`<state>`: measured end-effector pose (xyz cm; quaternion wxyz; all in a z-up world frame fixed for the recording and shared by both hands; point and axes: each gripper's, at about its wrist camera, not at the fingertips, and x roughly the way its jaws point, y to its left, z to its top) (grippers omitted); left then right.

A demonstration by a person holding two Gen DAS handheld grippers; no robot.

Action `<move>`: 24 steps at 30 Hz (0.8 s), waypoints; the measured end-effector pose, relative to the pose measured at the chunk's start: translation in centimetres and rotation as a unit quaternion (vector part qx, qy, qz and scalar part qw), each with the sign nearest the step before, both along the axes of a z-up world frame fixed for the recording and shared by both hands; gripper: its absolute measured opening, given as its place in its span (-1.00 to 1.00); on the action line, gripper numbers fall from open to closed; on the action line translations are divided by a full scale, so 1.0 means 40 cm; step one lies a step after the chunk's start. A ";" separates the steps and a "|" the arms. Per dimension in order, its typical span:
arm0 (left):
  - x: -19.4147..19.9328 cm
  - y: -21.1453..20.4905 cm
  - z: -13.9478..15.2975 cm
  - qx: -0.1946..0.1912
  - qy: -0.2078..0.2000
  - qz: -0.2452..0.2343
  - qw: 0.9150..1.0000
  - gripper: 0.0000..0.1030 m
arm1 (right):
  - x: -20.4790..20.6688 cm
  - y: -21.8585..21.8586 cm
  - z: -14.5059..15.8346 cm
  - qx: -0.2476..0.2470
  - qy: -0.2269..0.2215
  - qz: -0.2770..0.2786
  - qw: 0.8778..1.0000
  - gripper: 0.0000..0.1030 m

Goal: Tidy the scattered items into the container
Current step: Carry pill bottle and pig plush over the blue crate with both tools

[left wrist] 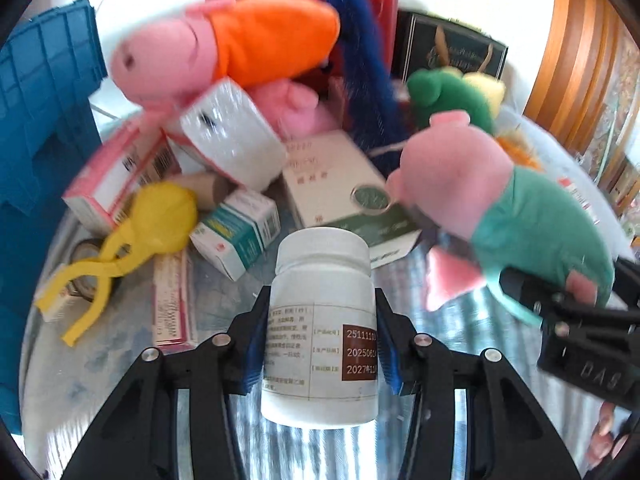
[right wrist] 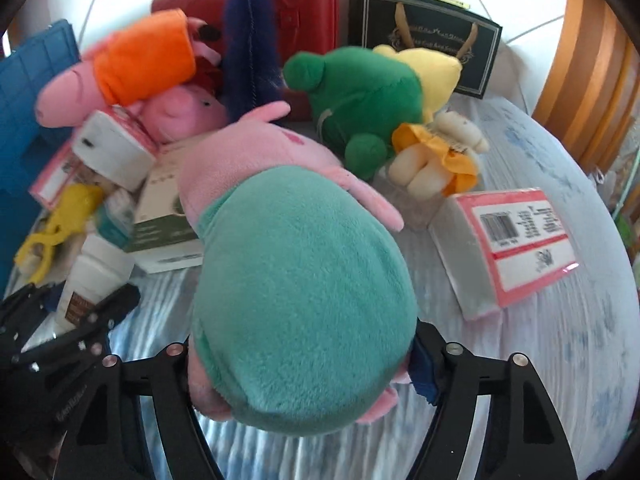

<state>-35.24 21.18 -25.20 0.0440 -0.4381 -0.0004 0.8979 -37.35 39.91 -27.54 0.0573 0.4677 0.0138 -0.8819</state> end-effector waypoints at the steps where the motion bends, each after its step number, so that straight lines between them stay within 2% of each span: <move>1: 0.016 -0.001 0.021 0.001 0.008 0.000 1.000 -0.11 | 0.016 0.001 0.018 -0.002 0.006 0.002 1.000 0.45; 5: 0.066 0.018 0.089 0.008 0.032 0.001 0.999 -0.11 | 0.081 0.004 0.116 -0.009 0.037 0.005 0.999 0.45; 13: 0.140 -0.018 0.299 0.011 0.088 0.017 0.996 -0.11 | 0.173 -0.048 0.319 -0.010 0.095 0.030 0.995 0.45; 19: 0.219 -0.152 0.459 -0.003 0.142 0.058 0.988 -0.11 | 0.217 -0.165 0.467 -0.016 0.148 0.082 0.985 0.45; 24: 0.302 -0.333 0.580 -0.025 0.191 0.106 0.976 -0.11 | 0.248 -0.349 0.579 -0.028 0.192 0.140 0.971 0.46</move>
